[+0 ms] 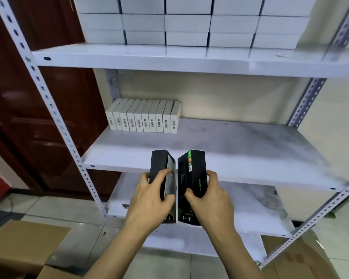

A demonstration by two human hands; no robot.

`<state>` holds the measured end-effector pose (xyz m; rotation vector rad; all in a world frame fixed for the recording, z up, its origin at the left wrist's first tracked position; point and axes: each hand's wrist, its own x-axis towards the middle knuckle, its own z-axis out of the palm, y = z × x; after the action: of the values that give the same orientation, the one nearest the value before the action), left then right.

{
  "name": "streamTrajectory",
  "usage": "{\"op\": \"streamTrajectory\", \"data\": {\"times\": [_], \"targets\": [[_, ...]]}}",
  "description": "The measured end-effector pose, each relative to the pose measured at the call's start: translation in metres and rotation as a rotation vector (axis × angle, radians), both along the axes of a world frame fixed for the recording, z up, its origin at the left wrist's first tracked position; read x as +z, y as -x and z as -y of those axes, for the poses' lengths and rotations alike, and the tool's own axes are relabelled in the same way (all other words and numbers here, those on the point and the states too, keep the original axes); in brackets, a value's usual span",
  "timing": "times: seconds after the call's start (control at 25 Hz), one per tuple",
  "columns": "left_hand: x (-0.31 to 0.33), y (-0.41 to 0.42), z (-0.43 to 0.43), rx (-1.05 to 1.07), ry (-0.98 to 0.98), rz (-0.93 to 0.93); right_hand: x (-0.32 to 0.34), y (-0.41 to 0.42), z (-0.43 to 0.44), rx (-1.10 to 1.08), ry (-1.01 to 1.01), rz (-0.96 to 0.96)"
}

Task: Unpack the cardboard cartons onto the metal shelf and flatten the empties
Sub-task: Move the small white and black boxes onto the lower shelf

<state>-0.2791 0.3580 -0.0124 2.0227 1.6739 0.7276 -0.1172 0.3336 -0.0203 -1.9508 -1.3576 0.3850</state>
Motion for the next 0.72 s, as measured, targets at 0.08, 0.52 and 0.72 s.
{"op": "streamTrajectory", "data": {"times": [0.08, 0.52, 0.72], "targets": [[0.005, -0.015, -0.007, -0.029, -0.007, 0.017, 0.005, -0.010, -0.005, -0.022, -0.009, -0.001], [0.012, -0.069, -0.050, -0.104, -0.017, 0.126, 0.016, -0.048, -0.037, -0.069, 0.006, 0.010], [0.009, -0.078, -0.070, -0.131, -0.012, 0.150, 0.014, -0.054, -0.055, -0.034, 0.038, -0.034]]}}
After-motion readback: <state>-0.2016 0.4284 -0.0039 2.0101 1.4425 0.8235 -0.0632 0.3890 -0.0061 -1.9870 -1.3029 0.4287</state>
